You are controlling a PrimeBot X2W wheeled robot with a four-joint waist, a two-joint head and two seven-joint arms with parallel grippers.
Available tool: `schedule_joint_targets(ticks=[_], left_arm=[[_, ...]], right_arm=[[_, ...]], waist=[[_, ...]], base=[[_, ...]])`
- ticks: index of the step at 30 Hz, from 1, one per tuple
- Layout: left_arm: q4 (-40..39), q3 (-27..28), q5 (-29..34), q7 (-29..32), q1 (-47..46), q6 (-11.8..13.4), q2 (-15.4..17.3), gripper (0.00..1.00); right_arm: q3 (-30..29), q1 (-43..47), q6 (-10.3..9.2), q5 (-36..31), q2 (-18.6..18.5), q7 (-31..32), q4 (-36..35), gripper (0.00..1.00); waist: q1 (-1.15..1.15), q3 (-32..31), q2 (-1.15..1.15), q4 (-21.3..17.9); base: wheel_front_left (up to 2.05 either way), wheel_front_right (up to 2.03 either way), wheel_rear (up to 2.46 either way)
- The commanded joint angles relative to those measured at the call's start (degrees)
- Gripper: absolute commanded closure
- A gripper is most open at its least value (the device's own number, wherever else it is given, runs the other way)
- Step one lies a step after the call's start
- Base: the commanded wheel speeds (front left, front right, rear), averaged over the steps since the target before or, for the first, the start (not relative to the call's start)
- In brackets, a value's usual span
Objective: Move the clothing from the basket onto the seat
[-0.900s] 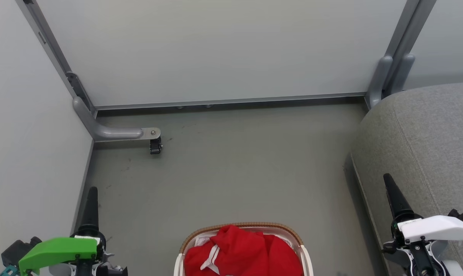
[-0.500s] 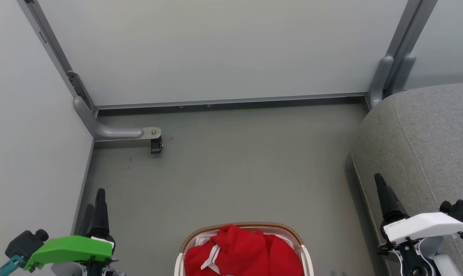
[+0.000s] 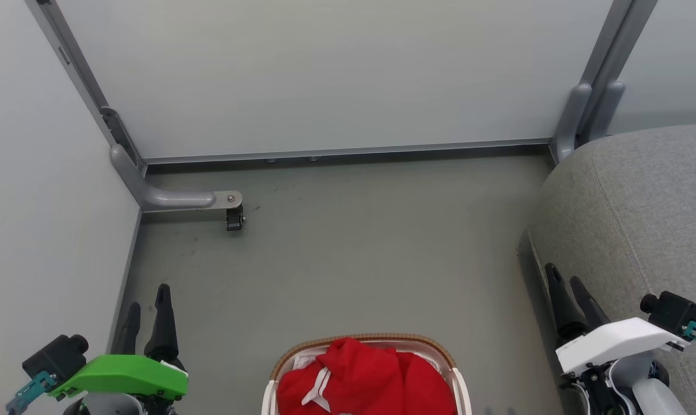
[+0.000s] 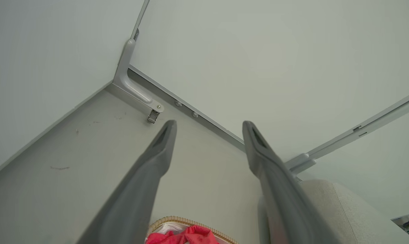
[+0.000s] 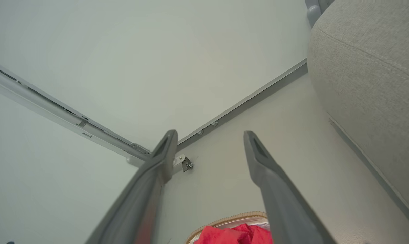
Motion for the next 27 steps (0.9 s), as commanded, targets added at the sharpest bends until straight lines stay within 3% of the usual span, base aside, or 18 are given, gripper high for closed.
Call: schedule_joint_targets(ticks=[1, 27], left_arm=[[-0.46, 0.0, 2.22, -0.54, 0.56, -0.16, 0.17, 0.0], [0.94, -2.54, 19.67, -4.6, 1.49, -0.23, -1.41, 0.0]], right_arm=[[0.15, -0.86, 0.03, -2.2, -0.5, -0.72, -0.37, 0.0], [-1.68, 1.02, 0.03, -22.16, 1.65, -4.74, -0.69, 0.0]], waist=[[0.0, 0.01, 0.0, -0.02], [0.0, -0.19, 0.0, 0.0]], base=[[0.0, 0.0, 0.0], [0.0, 0.0, 0.0]])
